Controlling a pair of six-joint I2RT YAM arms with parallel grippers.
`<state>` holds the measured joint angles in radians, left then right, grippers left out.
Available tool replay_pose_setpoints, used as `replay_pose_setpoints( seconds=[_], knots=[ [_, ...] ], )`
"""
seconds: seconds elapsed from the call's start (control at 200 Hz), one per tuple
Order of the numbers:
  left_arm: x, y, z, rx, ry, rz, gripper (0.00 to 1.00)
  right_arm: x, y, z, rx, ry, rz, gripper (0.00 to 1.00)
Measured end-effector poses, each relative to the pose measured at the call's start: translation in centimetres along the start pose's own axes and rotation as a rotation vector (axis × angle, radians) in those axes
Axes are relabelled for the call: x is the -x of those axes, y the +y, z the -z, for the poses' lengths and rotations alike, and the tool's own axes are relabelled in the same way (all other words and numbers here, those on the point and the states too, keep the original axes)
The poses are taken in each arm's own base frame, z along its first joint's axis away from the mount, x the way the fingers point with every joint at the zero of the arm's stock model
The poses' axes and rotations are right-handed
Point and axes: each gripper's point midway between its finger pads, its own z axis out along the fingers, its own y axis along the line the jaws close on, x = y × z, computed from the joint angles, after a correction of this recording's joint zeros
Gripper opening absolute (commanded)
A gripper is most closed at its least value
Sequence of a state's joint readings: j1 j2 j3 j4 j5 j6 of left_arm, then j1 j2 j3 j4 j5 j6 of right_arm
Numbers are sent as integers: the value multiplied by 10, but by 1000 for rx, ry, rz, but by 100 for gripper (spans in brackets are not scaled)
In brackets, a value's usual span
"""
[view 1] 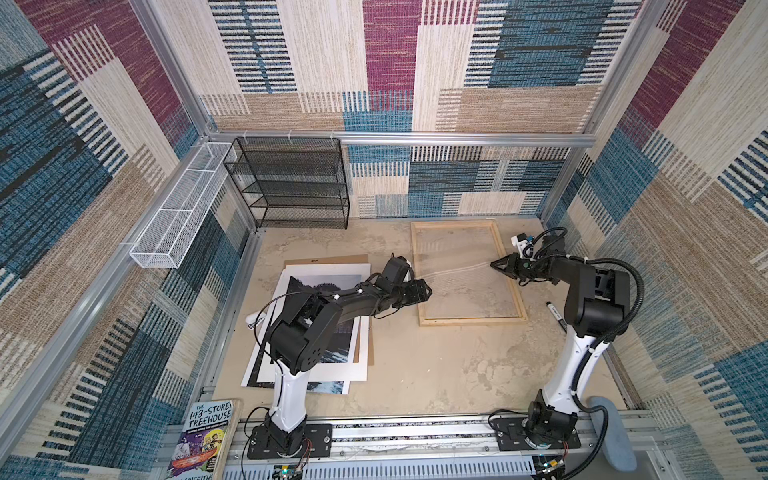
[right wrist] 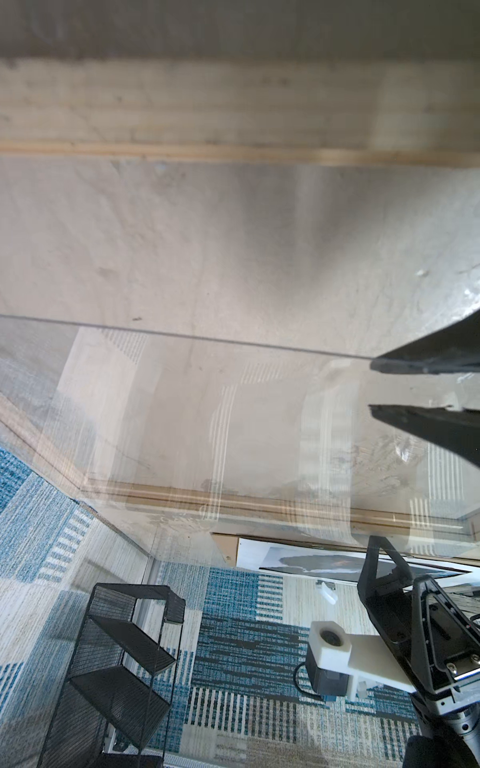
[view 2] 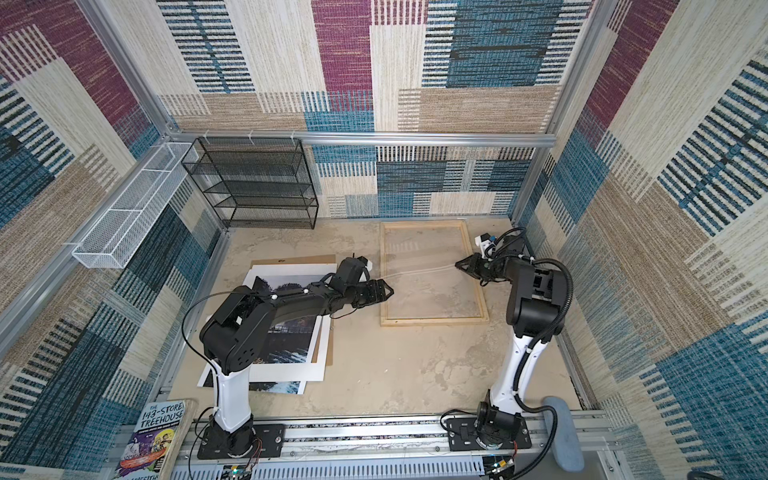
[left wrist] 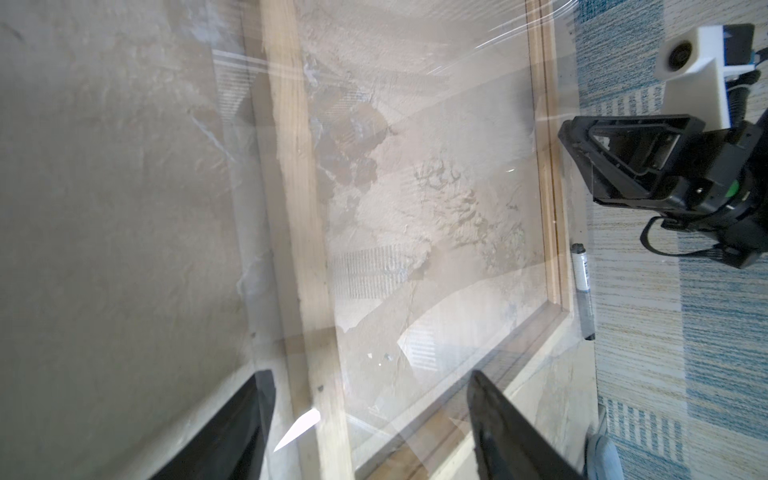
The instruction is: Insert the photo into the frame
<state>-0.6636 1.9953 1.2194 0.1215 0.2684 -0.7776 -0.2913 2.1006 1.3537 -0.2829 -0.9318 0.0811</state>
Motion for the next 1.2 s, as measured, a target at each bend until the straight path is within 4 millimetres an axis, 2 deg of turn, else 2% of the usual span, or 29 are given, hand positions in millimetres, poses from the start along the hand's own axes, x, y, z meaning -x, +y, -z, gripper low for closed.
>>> replay_pose_setpoints(
  seconds=[0.22, 0.521, 1.197],
  knots=[
    [1, -1, 0, 1, 1, 1, 77, 1, -5, 7, 7, -10, -12, 16],
    [16, -15, 3, -21, -33, -6, 78, 4, -11, 17, 25, -20, -5, 17],
    [18, -7, 4, 10, -39, 3, 75, 7, -18, 12, 56, 6, -4, 17]
  ],
)
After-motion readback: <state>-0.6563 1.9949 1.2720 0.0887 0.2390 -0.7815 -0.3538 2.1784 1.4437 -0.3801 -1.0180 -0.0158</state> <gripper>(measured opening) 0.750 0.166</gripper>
